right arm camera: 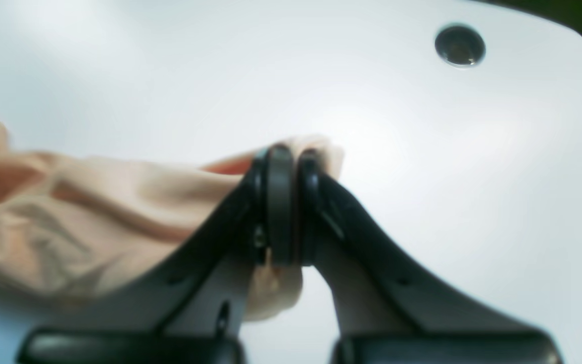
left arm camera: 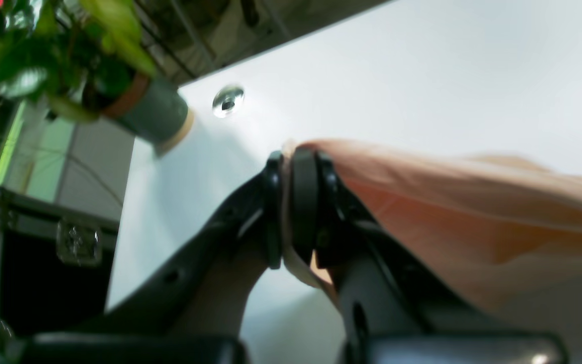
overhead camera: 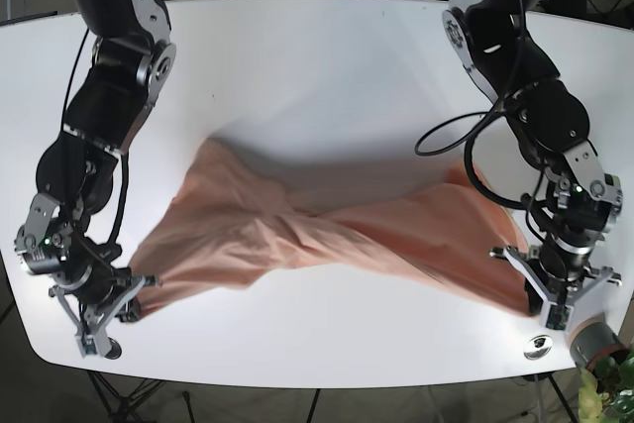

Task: Fold the T-shirt properly
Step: 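Lift the shirt with both grippers and swing it up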

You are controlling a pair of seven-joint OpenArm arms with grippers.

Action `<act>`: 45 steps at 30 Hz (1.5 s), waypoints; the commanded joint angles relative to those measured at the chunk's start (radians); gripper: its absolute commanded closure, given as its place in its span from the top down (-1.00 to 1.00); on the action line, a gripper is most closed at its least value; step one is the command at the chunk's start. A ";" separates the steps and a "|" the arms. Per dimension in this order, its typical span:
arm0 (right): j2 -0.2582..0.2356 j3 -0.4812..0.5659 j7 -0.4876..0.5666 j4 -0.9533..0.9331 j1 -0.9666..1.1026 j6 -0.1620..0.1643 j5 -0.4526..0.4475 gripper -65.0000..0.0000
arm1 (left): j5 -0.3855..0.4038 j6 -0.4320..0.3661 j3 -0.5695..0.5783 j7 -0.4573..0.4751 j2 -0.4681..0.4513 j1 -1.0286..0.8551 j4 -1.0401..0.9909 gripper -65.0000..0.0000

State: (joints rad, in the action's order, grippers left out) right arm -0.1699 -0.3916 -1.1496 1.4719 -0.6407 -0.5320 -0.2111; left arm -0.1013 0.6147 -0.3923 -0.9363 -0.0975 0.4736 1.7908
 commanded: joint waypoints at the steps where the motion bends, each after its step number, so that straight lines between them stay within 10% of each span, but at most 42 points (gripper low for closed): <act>1: -0.049 0.010 0.030 -0.053 -0.110 -0.003 -0.015 -0.94 | -0.002 -0.011 -0.003 0.024 -0.038 0.092 -0.029 -1.00; 22: -0.181 0.138 -0.050 -0.122 -0.535 -0.033 -0.026 -0.94 | 0.002 -0.005 0.045 0.024 -0.215 0.563 -0.142 -1.00; 31: -0.194 -0.010 -0.091 0.039 -0.248 -0.089 -0.029 -0.94 | 0.004 -0.003 0.040 0.024 -0.232 0.287 0.014 -1.00; 45: -0.187 -0.223 -0.088 0.201 0.307 -0.087 -0.218 -0.94 | 0.010 -0.002 -0.020 0.032 -0.192 -0.284 0.159 -1.00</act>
State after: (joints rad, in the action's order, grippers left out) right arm -0.3336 -0.5926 -1.2602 1.6524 -0.3367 -0.6212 -0.4187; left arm -0.0715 0.6292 -0.3836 -0.9226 -0.2913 0.1913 1.9274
